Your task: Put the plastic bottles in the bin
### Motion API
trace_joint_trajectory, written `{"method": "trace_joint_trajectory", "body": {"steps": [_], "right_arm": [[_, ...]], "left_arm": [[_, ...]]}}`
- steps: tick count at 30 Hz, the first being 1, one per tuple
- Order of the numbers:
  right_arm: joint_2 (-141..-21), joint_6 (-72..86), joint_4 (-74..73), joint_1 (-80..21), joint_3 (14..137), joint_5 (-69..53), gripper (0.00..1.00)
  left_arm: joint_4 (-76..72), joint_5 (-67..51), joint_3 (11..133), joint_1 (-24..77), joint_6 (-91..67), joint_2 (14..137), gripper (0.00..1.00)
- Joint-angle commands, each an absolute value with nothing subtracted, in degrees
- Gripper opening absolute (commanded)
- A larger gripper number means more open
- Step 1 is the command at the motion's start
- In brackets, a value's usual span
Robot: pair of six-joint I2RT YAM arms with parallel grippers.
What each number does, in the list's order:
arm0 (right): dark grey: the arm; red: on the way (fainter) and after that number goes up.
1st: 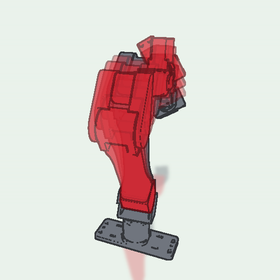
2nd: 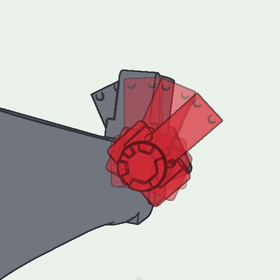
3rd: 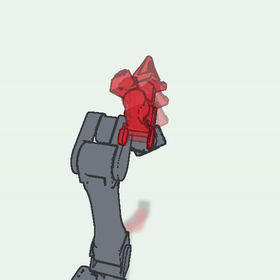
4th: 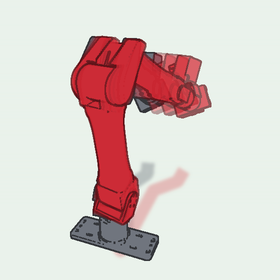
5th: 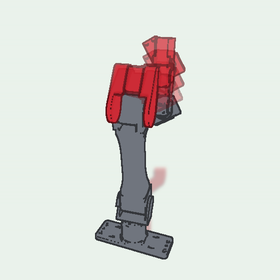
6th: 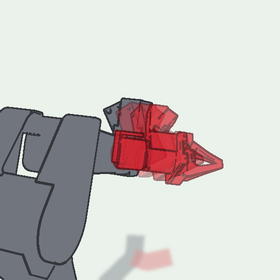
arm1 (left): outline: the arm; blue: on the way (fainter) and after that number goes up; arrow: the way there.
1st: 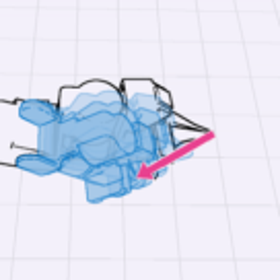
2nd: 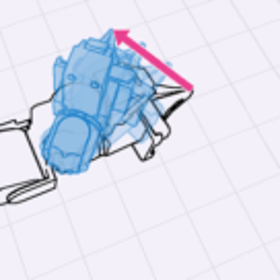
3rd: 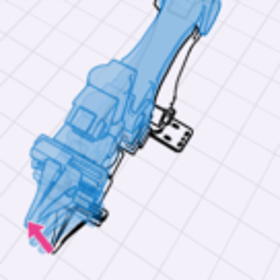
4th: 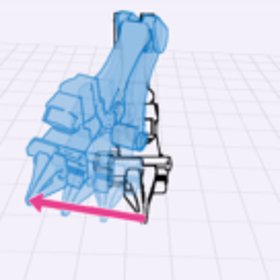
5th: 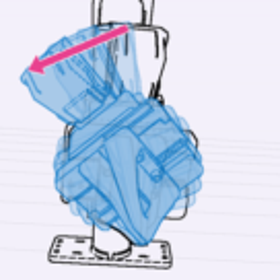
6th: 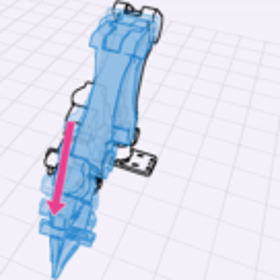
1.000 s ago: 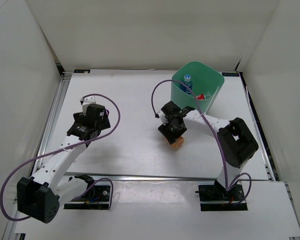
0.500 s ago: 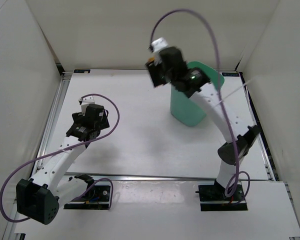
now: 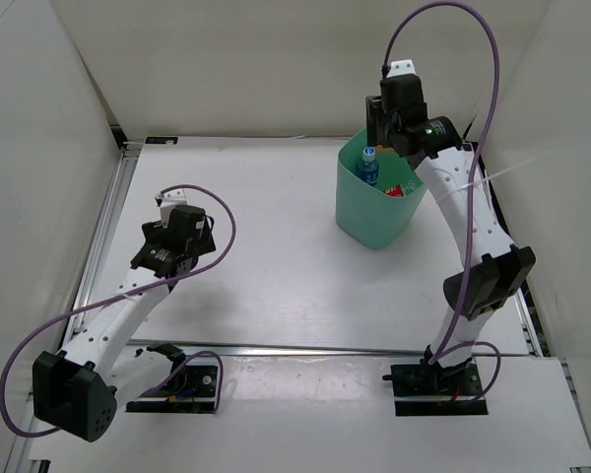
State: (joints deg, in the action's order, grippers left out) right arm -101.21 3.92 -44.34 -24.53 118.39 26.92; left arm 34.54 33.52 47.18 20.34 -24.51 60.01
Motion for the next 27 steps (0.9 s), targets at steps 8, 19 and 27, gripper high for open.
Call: {"method": "trace_joint_trajectory", "body": {"steps": [8,19,27], "right_arm": [[-95.2,15.5,-45.8,-23.0,116.5,30.8,1.00],[-83.3,31.6,-51.2,-9.5,101.0,6.3,1.00],[-81.2,36.5,-57.7,-4.4,104.9,11.3,1.00]], "left_arm": [[34.5,34.8,48.7,20.0,-24.1,60.3,1.00],[35.1,35.3,48.7,20.0,-23.6,60.3,1.00],[35.1,34.7,50.3,20.0,-23.6,62.4,1.00]]}}
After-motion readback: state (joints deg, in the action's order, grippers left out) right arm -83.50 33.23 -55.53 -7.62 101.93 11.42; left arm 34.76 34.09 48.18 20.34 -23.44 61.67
